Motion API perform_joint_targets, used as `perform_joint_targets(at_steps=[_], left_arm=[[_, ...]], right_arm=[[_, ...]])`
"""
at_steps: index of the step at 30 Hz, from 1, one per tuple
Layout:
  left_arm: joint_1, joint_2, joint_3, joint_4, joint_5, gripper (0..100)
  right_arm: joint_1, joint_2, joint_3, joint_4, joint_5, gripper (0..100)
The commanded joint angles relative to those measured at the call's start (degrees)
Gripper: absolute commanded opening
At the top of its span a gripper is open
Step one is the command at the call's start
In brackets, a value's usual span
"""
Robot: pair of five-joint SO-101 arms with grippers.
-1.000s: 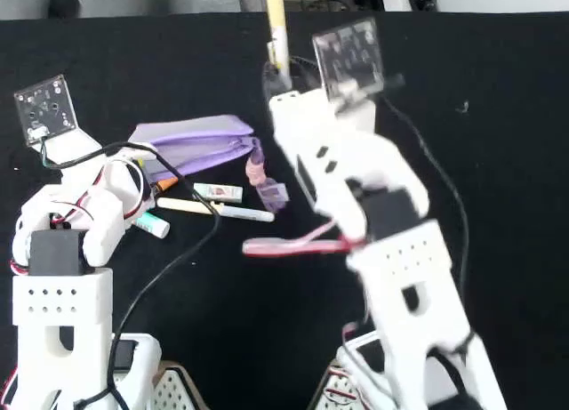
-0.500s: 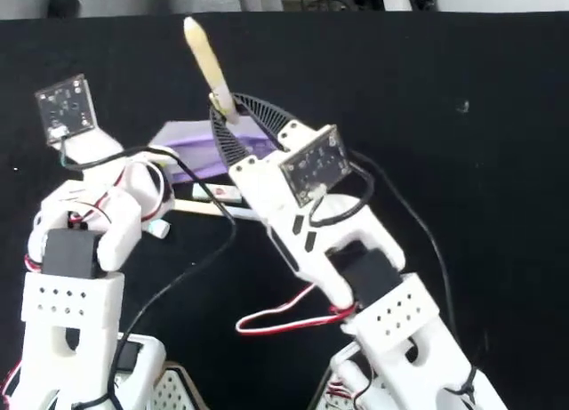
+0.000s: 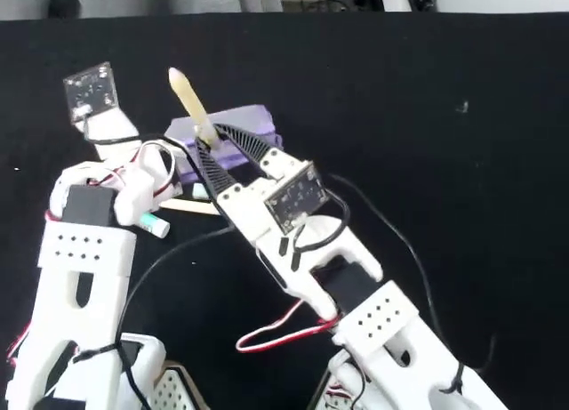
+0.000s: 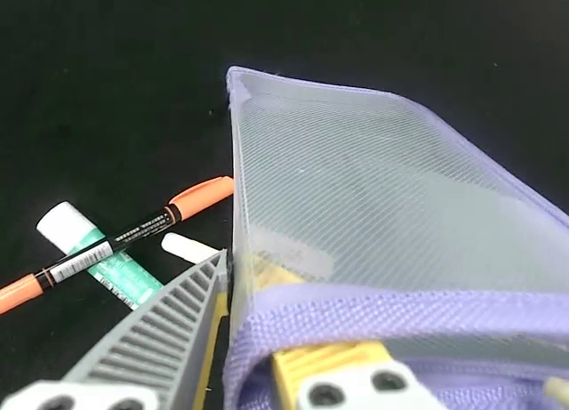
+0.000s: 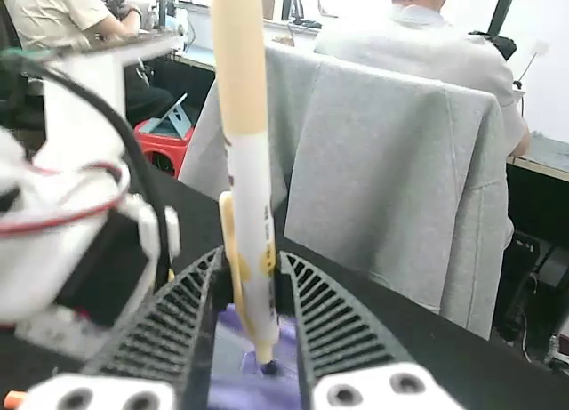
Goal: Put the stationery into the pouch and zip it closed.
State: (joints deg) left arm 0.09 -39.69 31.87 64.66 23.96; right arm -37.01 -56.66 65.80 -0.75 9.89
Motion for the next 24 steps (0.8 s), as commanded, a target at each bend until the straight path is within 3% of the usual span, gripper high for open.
perform_joint_targets(at_steps=[1, 10, 24], left_arm=[[-1.27, 0.44, -1.80, -0.88, 1.32, 3], [-0.92, 0.44, -2.07, -0.79, 1.58, 3], [-0.22, 0.44, -4.62, 2.37, 1.67, 3]], right_arm=[[-0.18, -1.98, 0.75, -1.93, 0.44, 1.1], [0.18, -0.75, 6.20, -11.34, 0.44, 1.1], [2.02, 15.87, 4.70, -21.71, 0.44, 1.6]])
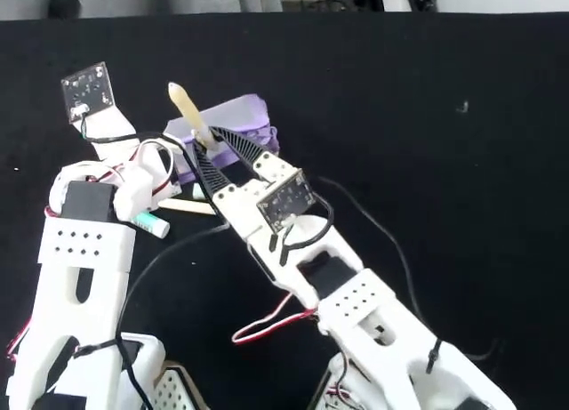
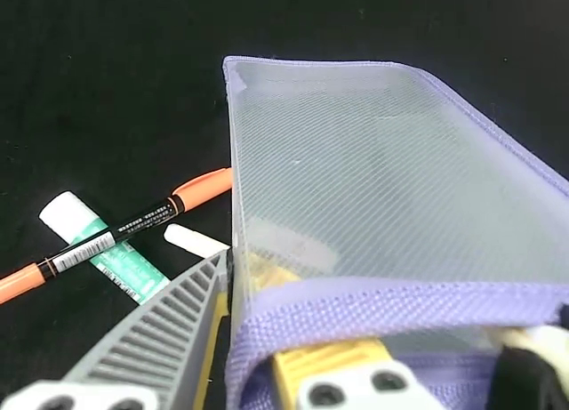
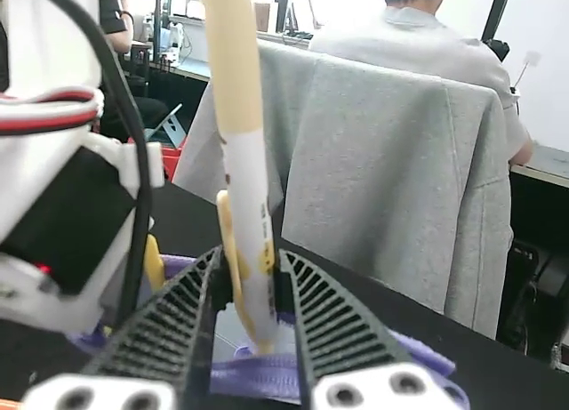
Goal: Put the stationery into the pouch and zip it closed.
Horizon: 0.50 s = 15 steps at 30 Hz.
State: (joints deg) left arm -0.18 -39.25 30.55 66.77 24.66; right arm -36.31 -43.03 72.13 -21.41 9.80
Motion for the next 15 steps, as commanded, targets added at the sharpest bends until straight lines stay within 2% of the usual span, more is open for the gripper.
perform_joint_targets(at_steps=[1, 4, 9, 15], left_arm=[[0.04, 0.00, -3.21, 0.26, 0.97, 3], [0.04, 0.00, -3.21, 0.26, 0.97, 3], [0.04, 0.00, -3.21, 0.18, 0.97, 3], [-0.04, 0.00, -3.30, 0.18, 0.97, 3]], right_arm=[[1.32, 2.24, -1.63, -1.05, 0.53, 1.6], [1.32, 2.24, -1.63, -0.97, 0.53, 2.6], [1.14, 2.24, -1.63, -0.88, 0.79, 13.9], [1.05, 2.24, -1.63, -0.88, 0.79, 15.2]])
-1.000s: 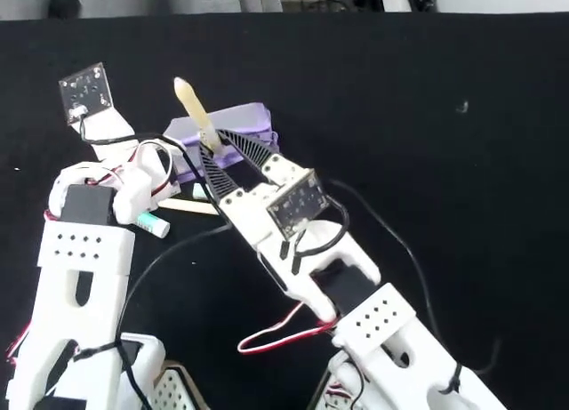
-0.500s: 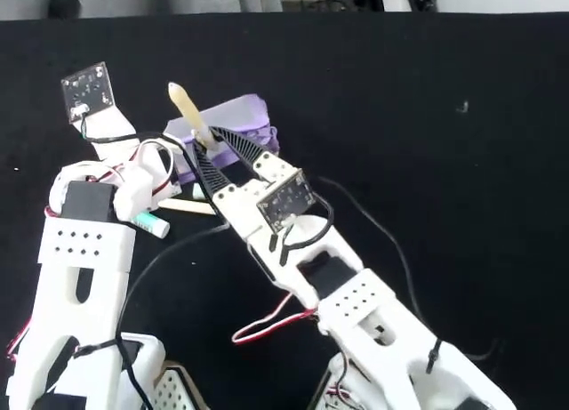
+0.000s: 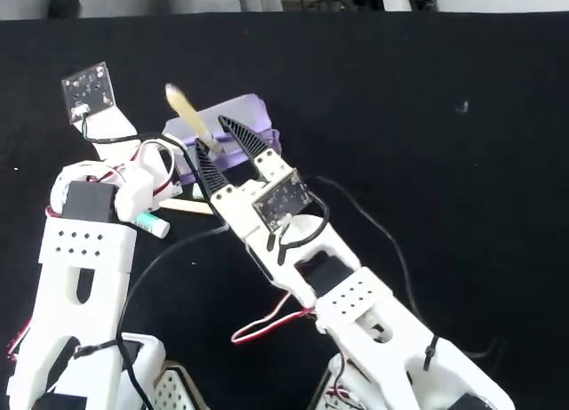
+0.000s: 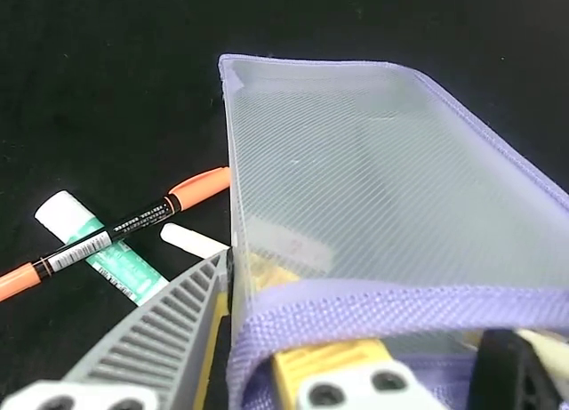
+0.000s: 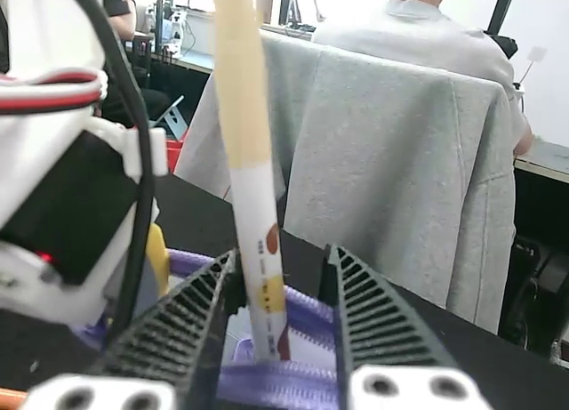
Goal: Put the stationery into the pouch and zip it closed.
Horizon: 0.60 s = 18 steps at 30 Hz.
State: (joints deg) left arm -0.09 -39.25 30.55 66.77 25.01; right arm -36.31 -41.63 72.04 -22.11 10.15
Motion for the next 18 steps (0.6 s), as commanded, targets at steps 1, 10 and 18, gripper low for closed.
perform_joint_targets(at_steps=[1, 10, 18], left_arm=[[-0.13, 0.00, -3.30, 0.18, 0.62, 3], [-4.09, 0.00, -3.47, -0.88, 0.62, 3], [-4.18, 0.00, -3.56, -1.05, 0.62, 3]], right_arm=[[1.05, 0.84, -1.54, -0.18, 0.44, 15.2], [-0.70, -1.36, -0.75, 1.05, 0.53, 15.3], [-2.99, -17.36, -0.13, 14.24, 0.62, 15.3]])
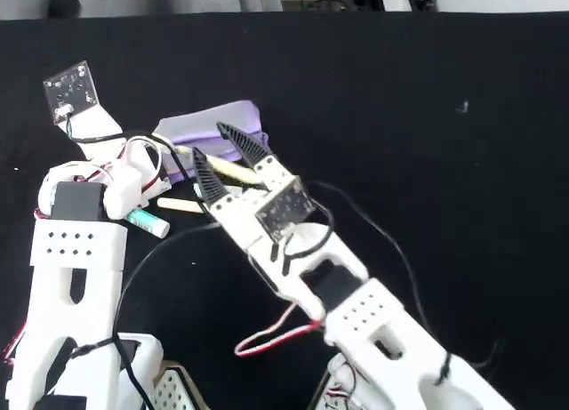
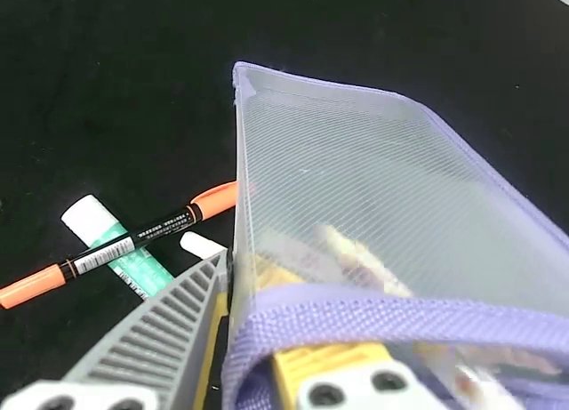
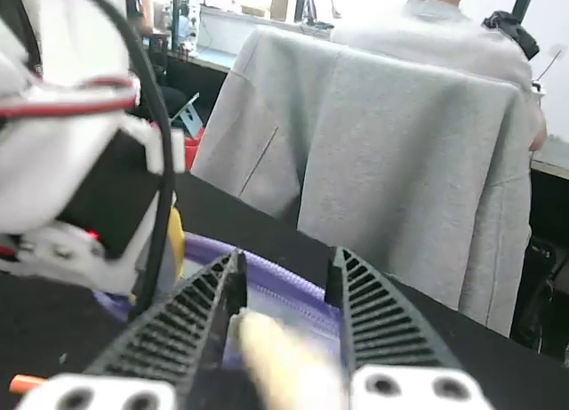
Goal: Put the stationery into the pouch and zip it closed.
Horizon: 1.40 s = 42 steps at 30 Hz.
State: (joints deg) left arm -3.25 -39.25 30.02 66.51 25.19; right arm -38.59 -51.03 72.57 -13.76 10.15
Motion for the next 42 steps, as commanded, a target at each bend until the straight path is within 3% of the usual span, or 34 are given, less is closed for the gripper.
perform_joint_targets(at_steps=[1, 14, 26, 42], left_arm=[[-1.01, 0.00, -3.03, -0.79, 0.44, 3], [-1.54, 0.00, -3.12, -0.79, 1.67, 3], [-20.18, 0.00, -8.66, -0.79, 2.02, 3], [-35.12, 0.62, -7.69, -0.97, 3.43, 3]], right_arm=[[-0.70, -9.71, -0.66, 7.30, 0.62, 15.3], [-2.64, -22.46, -0.75, 17.23, 0.62, 15.3], [1.32, -28.44, -1.45, 25.05, 0.62, 15.2], [-0.18, 2.33, -8.57, 19.08, 0.53, 15.2]])
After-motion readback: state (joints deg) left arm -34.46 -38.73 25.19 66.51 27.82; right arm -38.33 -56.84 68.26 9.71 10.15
